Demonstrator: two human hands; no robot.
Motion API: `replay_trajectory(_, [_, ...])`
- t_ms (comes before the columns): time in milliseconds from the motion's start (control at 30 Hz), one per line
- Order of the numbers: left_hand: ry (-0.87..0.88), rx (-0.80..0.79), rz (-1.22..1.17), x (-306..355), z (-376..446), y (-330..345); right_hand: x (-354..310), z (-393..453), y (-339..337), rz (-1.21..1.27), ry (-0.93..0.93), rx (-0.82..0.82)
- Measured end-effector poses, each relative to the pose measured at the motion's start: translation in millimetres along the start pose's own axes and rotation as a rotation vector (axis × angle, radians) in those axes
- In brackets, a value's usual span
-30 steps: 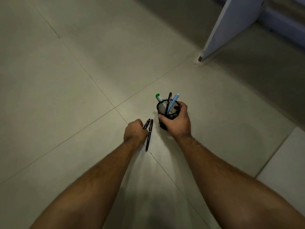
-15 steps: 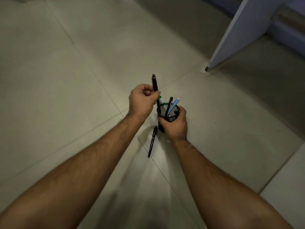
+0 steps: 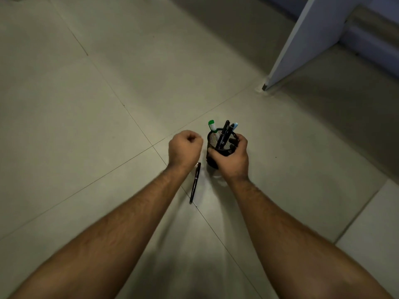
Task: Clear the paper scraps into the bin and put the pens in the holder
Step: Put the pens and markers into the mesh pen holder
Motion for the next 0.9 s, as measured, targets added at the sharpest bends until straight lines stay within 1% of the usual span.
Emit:
replay_trajectory(33, [-0.047,-0.043,0.084,-17,-2,5,4,0,-3,-0.012,0.003,0.01])
replay_trajectory(100, [-0.131,-0.229,0.313,-52,-14,23,10,-1,-8,-0.032,0.004,0.021])
replay_trajectory(167, [-0.13,-0.369,0.496,-74,-30,38,17,-1,-12,-0.051,0.005,0.021])
replay_trajectory(233, [-0.081,-0.385,0.586,-82,-38,45,21,-2,-13,-0.07,0.002,0.018])
replay_trajectory(300, [-0.069,-0.353,0.596,-82,-37,45,24,-2,-14,-0.088,0.002,0.021])
replay_trajectory(333, [-0.084,-0.319,0.562,-81,-34,43,25,-2,-14,-0.095,0.001,0.02])
replay_trajectory(433, [-0.133,-0.196,0.362,-67,-19,26,22,-1,-10,-0.115,0.006,0.02])
replay_trajectory(500, [-0.133,-0.131,0.244,-50,-6,13,19,0,-5,-0.123,0.007,0.02])
replay_trajectory(600, [-0.049,-0.012,0.105,-19,9,-7,15,2,2,-0.123,0.011,0.024])
replay_trajectory(733, [0.093,0.136,-0.188,23,16,-26,13,4,4,-0.122,0.017,0.037])
replay_trajectory(800, [0.108,0.137,-0.301,32,18,-24,12,3,8,-0.128,0.009,0.026])
replay_trajectory(867, [0.074,0.064,-0.357,30,17,-14,10,1,12,-0.128,0.002,0.009])
replay_trajectory(900, [0.056,0.018,-0.346,27,15,-8,9,0,13,-0.122,0.002,0.002])
Point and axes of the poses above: each hand's wrist, its own z-axis towards the middle knuckle, its own y-axis out of the palm, x = y × z, the point moved 5 cm from there along z, towards the middle knuckle, and after that the axes turned 6 degrees about y, right-handed, at the moved point
